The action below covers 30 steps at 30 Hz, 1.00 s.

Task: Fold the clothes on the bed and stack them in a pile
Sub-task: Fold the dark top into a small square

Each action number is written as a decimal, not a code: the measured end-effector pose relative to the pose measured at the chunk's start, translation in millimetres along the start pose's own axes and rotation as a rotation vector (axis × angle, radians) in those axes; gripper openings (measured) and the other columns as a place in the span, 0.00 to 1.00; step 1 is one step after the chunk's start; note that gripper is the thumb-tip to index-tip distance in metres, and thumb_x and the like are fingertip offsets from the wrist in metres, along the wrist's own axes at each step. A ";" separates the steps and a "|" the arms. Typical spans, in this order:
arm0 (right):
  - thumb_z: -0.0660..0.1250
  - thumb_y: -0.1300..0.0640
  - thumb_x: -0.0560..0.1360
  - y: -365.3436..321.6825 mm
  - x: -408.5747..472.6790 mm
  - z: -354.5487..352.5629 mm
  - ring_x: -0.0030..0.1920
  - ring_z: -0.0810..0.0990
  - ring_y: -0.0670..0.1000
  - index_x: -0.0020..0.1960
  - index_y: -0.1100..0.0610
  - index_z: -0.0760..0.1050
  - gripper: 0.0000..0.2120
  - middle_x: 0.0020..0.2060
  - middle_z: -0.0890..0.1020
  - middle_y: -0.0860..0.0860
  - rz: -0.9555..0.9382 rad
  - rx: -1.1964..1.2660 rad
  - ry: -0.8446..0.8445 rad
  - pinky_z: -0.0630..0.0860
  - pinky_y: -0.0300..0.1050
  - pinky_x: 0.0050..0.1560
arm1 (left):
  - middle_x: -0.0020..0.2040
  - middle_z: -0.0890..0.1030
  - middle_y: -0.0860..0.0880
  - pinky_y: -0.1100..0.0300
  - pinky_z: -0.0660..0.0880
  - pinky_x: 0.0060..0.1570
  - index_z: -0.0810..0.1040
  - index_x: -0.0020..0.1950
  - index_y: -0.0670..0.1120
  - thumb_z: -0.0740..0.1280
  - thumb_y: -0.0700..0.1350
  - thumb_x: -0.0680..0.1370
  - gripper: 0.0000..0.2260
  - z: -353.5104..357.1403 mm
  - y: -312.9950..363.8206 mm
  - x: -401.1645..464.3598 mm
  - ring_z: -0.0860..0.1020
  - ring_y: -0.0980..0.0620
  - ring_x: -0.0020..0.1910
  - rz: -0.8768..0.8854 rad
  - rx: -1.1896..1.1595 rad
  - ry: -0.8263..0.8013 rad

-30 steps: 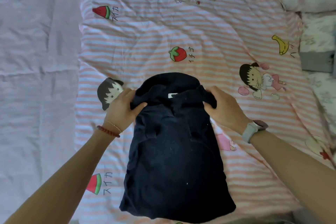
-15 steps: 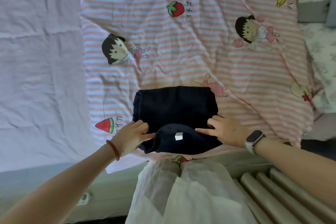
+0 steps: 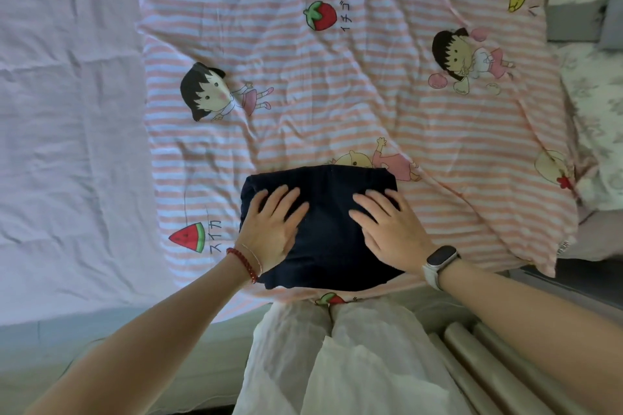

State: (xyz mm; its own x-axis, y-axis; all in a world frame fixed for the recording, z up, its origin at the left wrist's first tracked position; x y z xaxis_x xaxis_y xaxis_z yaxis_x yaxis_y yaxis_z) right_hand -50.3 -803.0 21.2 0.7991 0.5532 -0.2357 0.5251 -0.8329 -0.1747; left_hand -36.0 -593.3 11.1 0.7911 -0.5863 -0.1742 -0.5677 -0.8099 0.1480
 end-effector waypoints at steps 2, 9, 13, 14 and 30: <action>0.65 0.56 0.74 11.6 20.6 -2.2 0.66 0.70 0.60 0.66 0.57 0.72 0.20 0.67 0.72 0.58 0.198 0.033 -0.001 0.66 0.61 0.65 | 0.69 0.70 0.41 0.40 0.65 0.64 0.72 0.68 0.46 0.70 0.50 0.71 0.26 4.4 -15.9 17.1 0.69 0.40 0.67 -0.235 -0.068 -0.063; 0.67 0.50 0.74 69.0 44.8 21.8 0.69 0.63 0.56 0.69 0.58 0.65 0.27 0.65 0.69 0.56 0.644 0.521 -0.317 0.65 0.51 0.66 | 0.61 0.72 0.43 0.53 0.69 0.57 0.72 0.62 0.45 0.68 0.51 0.74 0.19 24.5 -87.3 42.0 0.70 0.43 0.60 -0.616 -0.619 -0.487; 0.67 0.54 0.74 82.7 43.7 17.0 0.62 0.71 0.52 0.66 0.56 0.69 0.21 0.61 0.73 0.51 0.681 0.811 -0.240 0.68 0.39 0.58 | 0.42 0.74 0.48 0.61 0.67 0.38 0.73 0.43 0.46 0.68 0.46 0.76 0.06 7.7 -96.1 39.0 0.73 0.48 0.42 -0.597 -0.882 -0.448; 0.68 0.55 0.74 87.2 45.1 12.5 0.59 0.74 0.50 0.64 0.55 0.70 0.19 0.58 0.75 0.48 0.688 0.874 -0.184 0.69 0.33 0.53 | 0.39 0.74 0.50 0.64 0.67 0.36 0.72 0.41 0.47 0.68 0.45 0.76 0.06 1.8 -99.2 38.2 0.73 0.50 0.39 -0.616 -0.958 -0.406; 0.67 0.44 0.72 88.9 53.3 6.7 0.47 0.77 0.57 0.62 0.59 0.65 0.26 0.50 0.76 0.52 1.142 0.898 -0.107 0.74 0.48 0.45 | 0.66 0.71 0.42 0.50 0.70 0.61 0.62 0.70 0.42 0.71 0.52 0.72 0.33 37.4 -101.3 46.6 0.72 0.41 0.62 -1.137 -0.990 -0.100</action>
State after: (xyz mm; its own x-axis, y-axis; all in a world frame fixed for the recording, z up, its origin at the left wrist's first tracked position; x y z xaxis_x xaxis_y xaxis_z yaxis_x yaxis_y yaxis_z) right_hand 37.0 -847.5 -13.2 0.6011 -0.3582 -0.7144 -0.7565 -0.5432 -0.3641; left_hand 49.8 -539.3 -48.4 0.6493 0.2936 -0.7016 0.7285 -0.5050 0.4628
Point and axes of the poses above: each hand's wrist, its own x-axis towards the middle knuckle, its own z-axis out of the palm, y = z × x, the point moved 4 cm from there along x, towards the middle knuckle
